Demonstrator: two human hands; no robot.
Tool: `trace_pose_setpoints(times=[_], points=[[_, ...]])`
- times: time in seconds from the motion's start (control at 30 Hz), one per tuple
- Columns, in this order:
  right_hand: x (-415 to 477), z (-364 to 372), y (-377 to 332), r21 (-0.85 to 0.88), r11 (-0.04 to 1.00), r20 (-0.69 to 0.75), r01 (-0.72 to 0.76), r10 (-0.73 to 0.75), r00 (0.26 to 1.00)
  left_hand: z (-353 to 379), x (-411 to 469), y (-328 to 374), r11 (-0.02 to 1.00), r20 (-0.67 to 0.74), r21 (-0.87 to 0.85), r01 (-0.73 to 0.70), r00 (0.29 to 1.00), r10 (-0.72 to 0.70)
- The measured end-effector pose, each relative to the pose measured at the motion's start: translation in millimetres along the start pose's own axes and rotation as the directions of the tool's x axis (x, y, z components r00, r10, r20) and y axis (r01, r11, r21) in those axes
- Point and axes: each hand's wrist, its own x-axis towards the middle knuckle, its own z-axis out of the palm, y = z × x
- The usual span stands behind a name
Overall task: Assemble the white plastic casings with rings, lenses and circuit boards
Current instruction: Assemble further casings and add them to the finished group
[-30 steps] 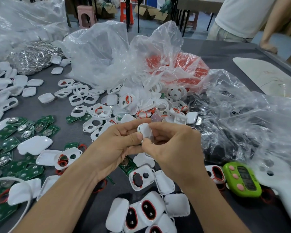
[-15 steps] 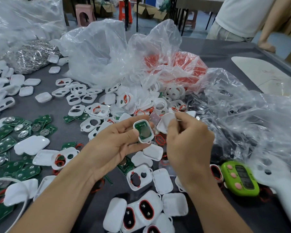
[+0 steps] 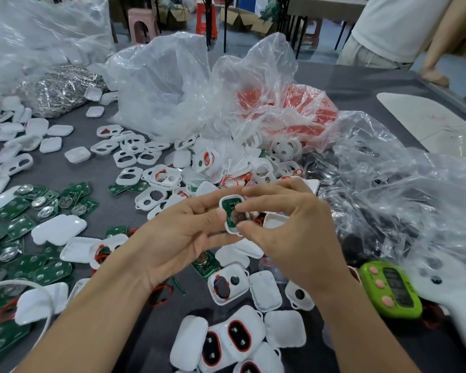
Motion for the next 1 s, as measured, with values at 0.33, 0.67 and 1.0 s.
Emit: trace_pose_setpoints(times=[0.33, 0.67, 1.0], points=[[-1, 6, 3, -0.076, 0.981, -0.071, 0.176, -0.182, 0.981, 2, -1, 1, 0.999, -0.002, 0.028, 0.015, 1.0, -0.015], [4, -7, 5, 0.059, 0.995, -0.167, 0.082, -0.071, 0.983, 3, -4, 5, 0.997, -0.027, -0.072, 0.02, 0.999, -0.022], [-1, 6, -1, -0.142, 0.957, -0.153, 0.252, -0.273, 0.95, -1, -4, 4, 1.0, 0.039, 0.012, 0.017, 0.999, -0.018]])
